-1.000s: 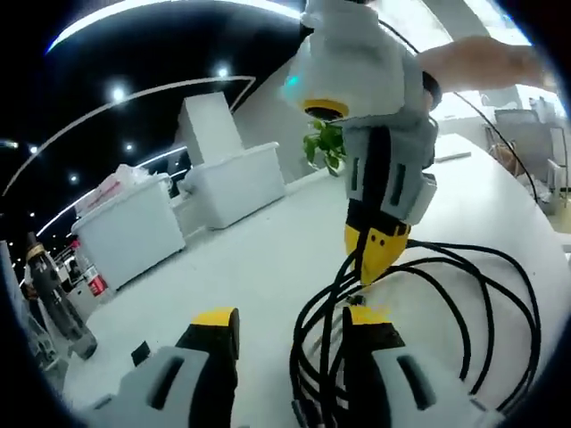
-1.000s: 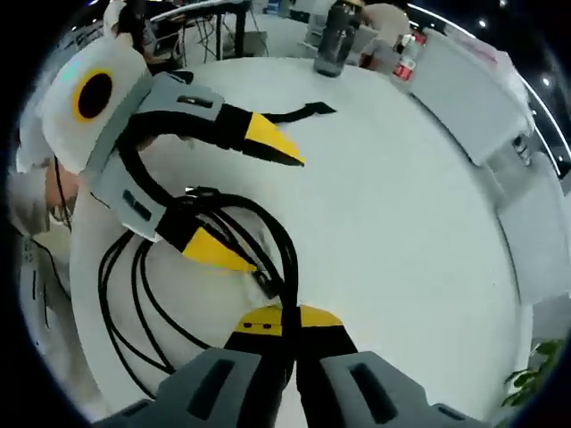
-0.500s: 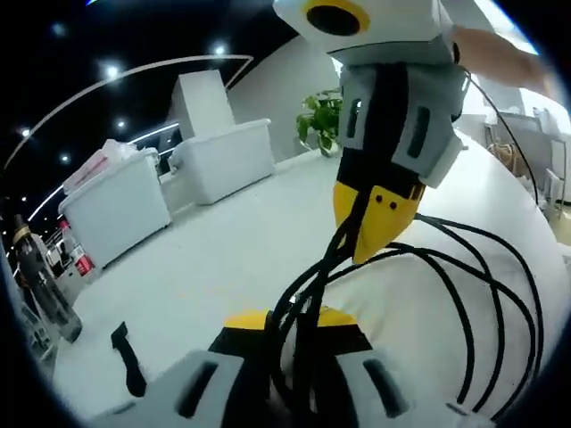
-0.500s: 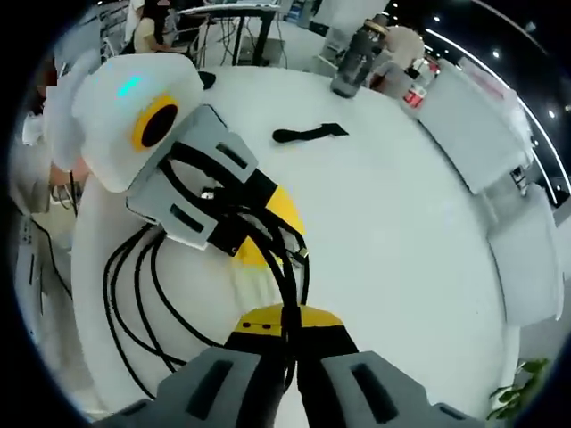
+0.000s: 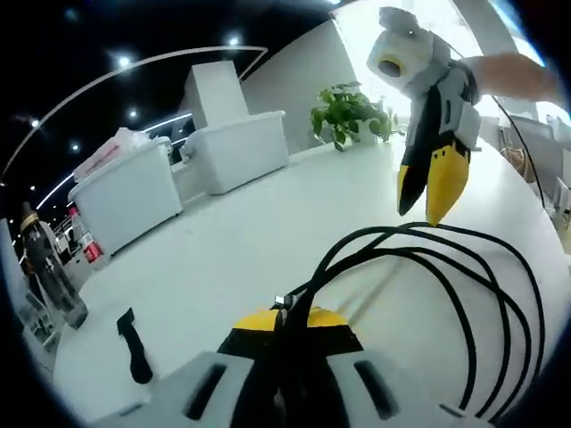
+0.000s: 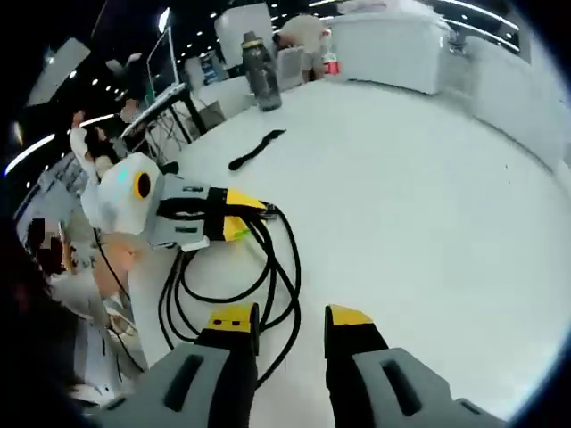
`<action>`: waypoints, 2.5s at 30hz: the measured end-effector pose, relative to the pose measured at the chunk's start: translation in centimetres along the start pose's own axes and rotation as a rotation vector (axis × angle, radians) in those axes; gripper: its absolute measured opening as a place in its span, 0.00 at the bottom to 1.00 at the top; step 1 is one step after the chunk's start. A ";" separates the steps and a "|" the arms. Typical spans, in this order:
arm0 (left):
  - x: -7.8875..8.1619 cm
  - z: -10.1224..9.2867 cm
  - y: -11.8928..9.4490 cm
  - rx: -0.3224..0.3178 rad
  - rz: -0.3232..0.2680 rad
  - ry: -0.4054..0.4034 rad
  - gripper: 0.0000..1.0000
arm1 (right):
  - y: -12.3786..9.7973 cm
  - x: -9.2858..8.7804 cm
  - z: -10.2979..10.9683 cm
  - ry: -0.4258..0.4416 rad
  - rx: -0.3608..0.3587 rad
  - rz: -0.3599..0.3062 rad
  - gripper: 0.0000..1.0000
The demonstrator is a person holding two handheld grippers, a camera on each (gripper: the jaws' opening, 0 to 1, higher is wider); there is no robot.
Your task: Coil the Type-C to USB data cable on the desktop and secure it with Velcro straps.
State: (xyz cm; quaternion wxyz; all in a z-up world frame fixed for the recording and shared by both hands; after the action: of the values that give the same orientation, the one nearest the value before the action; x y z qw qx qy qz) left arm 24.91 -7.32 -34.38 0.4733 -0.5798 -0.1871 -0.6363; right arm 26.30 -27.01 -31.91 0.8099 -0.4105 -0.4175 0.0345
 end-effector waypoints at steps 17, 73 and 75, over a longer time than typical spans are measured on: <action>-0.7 0.2 0.3 0.005 -0.004 0.002 0.09 | 2.1 0.1 0.2 0.333 0.091 0.006 0.22; -0.7 1.7 -0.7 0.120 0.002 0.131 0.30 | 6.0 2.4 5.1 -0.318 -0.226 0.311 0.08; -0.6 1.7 -0.8 0.079 -0.018 0.068 0.37 | 6.1 2.5 5.1 -0.384 -0.206 0.317 0.07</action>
State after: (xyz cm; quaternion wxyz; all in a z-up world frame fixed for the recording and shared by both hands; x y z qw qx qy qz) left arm 25.14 -5.42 -34.24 0.4962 -0.5370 -0.2012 -0.6519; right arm 26.06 -18.69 -32.91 0.6544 -0.5370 -0.4952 0.1953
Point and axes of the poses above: the point that each gripper's makers call its tool centre point, and the gripper's own axes: y roughly forward along the fingers, z roughly to its left, x roughly out of its top, the point moved 7 cm from there along -y, roughly backward along the fingers, and after that the axes turned 4 degrees about -z, right-handed, at the moved point
